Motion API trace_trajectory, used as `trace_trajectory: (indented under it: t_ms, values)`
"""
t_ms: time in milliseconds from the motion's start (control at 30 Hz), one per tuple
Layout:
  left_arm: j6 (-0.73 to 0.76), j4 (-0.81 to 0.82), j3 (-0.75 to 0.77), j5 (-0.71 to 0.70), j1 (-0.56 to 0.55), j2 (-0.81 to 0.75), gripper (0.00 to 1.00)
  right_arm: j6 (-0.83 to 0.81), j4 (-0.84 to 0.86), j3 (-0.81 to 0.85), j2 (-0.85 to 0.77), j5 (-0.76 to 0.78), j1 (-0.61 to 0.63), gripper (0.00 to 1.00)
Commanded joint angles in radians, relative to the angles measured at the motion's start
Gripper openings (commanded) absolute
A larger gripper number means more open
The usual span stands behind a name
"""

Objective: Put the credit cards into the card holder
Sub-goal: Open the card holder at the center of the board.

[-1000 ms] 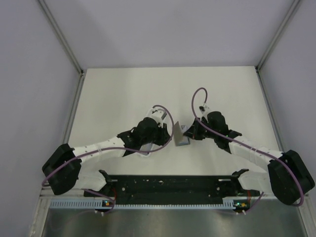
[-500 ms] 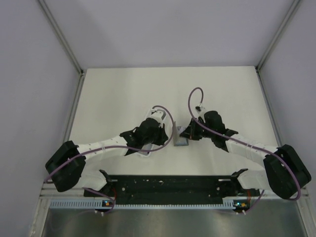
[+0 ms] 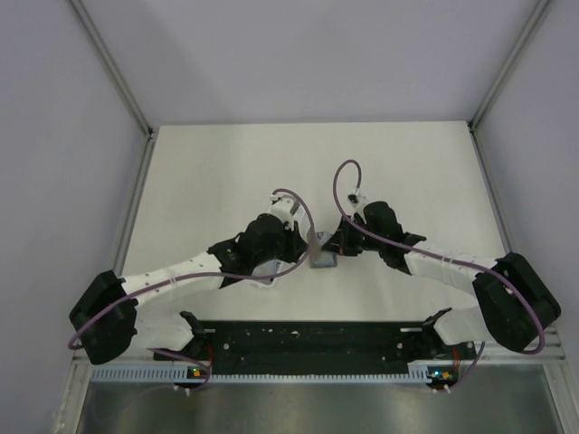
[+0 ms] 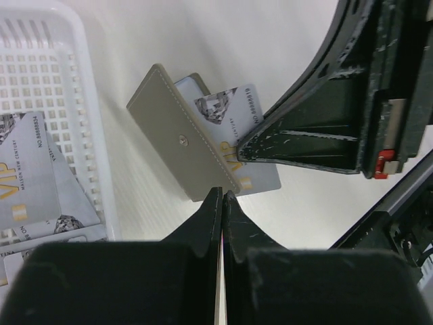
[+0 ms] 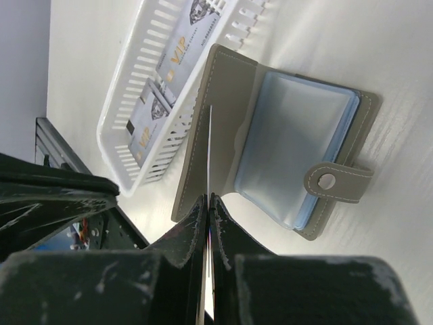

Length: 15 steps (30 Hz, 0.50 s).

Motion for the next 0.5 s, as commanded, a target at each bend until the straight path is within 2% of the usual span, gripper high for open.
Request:
trace_trajectory:
  t_ms: [0,267,467]
  values:
    - [0.039,0.065,0.04,0.046,-0.003,-0.029,0.0,-0.002,0.048,0.061,0.026,0.009,0.021,0.0]
    - [0.055,0.081,0.128,0.149,-0.003,0.115,0.0,0.007,0.062,0.061,0.041,0.003,0.025,0.0]
    - [0.061,0.079,0.168,0.16,-0.006,0.181,0.0,0.007,0.063,0.063,0.047,0.003,0.025,0.0]
